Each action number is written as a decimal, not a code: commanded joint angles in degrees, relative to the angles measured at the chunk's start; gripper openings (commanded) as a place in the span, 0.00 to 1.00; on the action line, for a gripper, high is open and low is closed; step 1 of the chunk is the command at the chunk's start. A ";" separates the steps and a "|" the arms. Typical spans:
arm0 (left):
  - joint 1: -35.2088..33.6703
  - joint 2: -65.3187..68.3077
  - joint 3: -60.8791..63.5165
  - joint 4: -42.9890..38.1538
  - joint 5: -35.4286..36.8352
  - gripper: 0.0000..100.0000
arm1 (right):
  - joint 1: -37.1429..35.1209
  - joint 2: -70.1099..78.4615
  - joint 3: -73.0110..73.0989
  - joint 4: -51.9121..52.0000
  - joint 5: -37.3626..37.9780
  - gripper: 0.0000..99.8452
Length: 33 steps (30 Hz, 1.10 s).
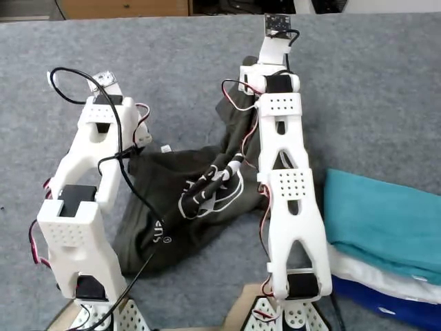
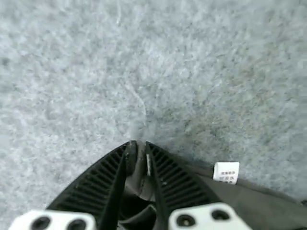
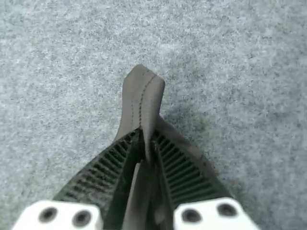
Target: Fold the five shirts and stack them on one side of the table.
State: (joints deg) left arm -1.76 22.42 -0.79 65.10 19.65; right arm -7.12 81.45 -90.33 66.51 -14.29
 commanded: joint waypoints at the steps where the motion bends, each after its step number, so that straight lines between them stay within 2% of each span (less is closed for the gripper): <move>1: -1.58 -7.78 -4.40 0.88 1.05 0.02 | -0.48 -1.10 -4.26 2.02 1.23 0.04; 6: -4.92 -15.96 -4.22 -0.97 1.05 0.02 | -0.57 -4.44 -4.79 6.15 5.27 0.04; 9: -7.21 -16.66 -1.32 -5.63 1.05 0.02 | -0.57 -5.85 -5.14 7.56 7.65 0.04; 14: -9.93 -16.48 5.89 -13.80 2.11 0.02 | -0.48 -7.87 -4.97 10.46 16.70 0.06; 17: -9.85 -16.48 10.99 -19.69 3.25 0.02 | 0.22 -8.22 -5.14 10.46 20.04 0.21; 20: -10.29 -16.48 12.22 -20.92 3.25 0.02 | 1.45 -10.86 -5.14 13.10 21.27 0.37; 23: -10.29 -16.31 12.75 -21.19 3.25 0.02 | 2.33 -15.87 -5.23 21.98 23.56 0.44; 26: -10.29 -14.99 12.57 -21.36 3.25 0.02 | 2.15 -23.34 -5.05 35.60 24.35 0.41; 28: -10.64 -13.23 12.04 -21.45 3.25 0.02 | 1.63 -28.35 -1.45 36.13 26.46 0.36; 33: -12.66 -9.45 8.97 -20.92 3.25 0.02 | 0.40 -40.04 19.21 35.96 26.99 0.12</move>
State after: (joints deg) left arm -13.10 12.75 11.52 44.88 22.37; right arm -5.80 51.03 -81.80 101.32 12.18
